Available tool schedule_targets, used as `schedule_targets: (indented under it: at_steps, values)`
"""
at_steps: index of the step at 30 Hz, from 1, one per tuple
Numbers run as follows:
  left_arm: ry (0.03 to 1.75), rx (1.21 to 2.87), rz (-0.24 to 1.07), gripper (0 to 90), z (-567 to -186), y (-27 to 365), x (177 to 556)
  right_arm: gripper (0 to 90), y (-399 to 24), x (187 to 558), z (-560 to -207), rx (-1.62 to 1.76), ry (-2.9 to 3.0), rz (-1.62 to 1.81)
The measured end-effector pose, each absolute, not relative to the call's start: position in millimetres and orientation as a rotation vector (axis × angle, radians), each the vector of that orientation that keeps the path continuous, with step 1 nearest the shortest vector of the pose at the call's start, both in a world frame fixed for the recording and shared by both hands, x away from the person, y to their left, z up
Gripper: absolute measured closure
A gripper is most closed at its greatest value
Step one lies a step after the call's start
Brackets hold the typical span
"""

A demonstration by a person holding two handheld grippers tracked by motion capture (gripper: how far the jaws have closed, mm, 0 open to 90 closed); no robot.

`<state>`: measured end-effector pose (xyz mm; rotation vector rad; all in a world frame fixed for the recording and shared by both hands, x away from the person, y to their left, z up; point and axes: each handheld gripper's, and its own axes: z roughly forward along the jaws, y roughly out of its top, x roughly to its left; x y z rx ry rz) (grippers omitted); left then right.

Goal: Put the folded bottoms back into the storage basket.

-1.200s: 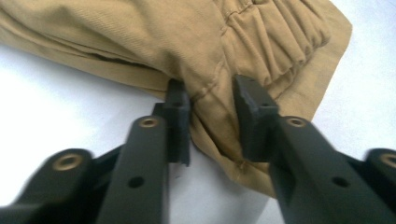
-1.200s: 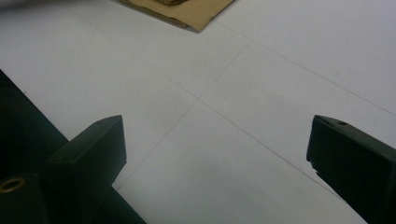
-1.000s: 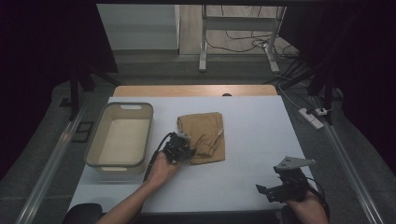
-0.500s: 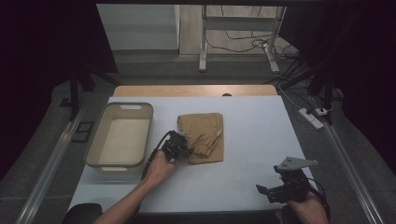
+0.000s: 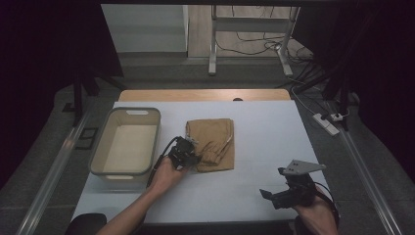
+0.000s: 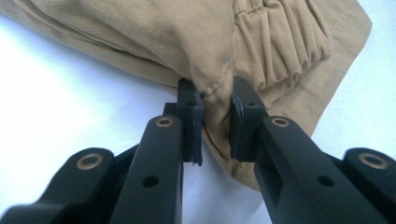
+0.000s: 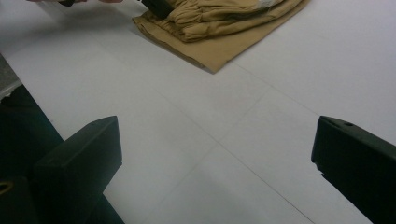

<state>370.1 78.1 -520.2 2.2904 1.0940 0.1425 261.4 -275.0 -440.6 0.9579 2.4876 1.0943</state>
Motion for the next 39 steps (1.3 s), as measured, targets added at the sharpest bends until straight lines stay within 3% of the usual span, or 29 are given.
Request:
schedule_targets:
  at_steps: [39]
  values:
    - [1.099, 2.258, 0.136, 74.7, -523.9, 79.7, 368.9, 0.0, -209.6, 340.2, -462.1, 0.927, 2.529, 1.120]
